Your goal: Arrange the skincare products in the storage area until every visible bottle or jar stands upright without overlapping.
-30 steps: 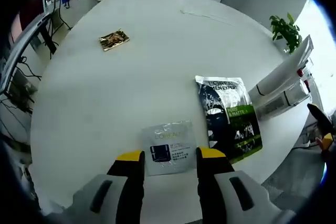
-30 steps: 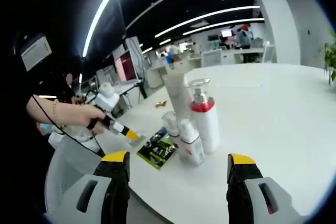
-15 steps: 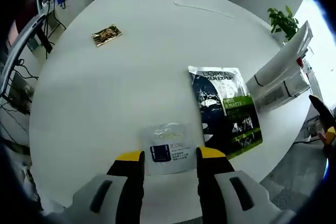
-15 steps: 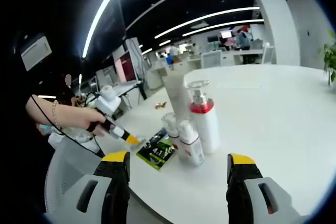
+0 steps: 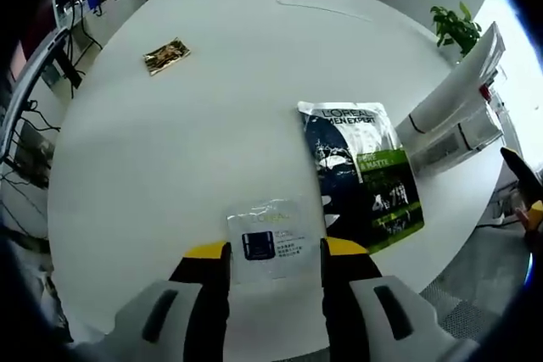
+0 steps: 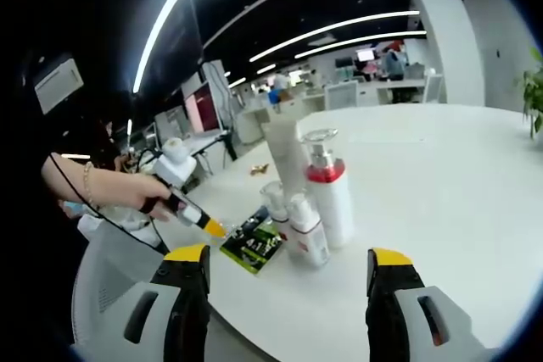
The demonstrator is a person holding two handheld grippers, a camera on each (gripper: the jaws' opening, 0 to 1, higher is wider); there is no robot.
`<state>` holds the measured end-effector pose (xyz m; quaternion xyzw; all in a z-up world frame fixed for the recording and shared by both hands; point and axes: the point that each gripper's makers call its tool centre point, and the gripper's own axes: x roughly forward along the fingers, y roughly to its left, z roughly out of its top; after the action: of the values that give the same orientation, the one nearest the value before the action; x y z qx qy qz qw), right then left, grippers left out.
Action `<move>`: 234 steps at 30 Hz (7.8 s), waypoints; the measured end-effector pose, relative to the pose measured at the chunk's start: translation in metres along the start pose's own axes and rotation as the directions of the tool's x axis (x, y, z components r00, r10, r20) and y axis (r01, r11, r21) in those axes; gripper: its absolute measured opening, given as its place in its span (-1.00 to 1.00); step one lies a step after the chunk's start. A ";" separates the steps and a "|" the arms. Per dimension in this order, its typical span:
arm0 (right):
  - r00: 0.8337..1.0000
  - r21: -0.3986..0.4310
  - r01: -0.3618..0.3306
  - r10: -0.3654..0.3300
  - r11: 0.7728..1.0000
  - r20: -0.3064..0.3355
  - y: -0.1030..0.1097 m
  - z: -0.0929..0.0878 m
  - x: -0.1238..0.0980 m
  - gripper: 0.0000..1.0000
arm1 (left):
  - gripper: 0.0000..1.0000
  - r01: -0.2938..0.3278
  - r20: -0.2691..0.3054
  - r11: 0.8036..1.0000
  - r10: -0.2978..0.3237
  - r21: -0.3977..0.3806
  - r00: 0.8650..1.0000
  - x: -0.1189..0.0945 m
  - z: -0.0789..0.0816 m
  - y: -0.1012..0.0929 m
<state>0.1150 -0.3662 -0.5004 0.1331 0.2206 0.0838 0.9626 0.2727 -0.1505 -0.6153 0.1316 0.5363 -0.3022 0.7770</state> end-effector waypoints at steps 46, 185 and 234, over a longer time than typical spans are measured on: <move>0.999 -0.033 -0.013 0.012 0.999 -0.049 0.004 -0.009 0.002 0.57 | 0.20 0.218 0.349 0.976 -0.197 -0.020 0.916 -0.046 0.027 -0.010; 0.977 0.067 0.081 -0.066 0.994 -0.201 -0.031 -0.040 0.004 0.89 | 0.77 0.067 0.157 0.894 -0.151 0.443 0.976 0.025 0.199 0.107; 0.983 0.187 0.131 -0.104 0.974 -0.148 -0.052 -0.032 0.002 0.84 | -0.16 0.080 -0.027 0.867 -0.076 0.493 0.997 0.068 0.212 0.121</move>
<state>0.1081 -0.4082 -0.5446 0.2078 0.3011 0.0133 0.9306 0.5226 -0.1901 -0.6096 0.3047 0.4489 -0.4597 0.7031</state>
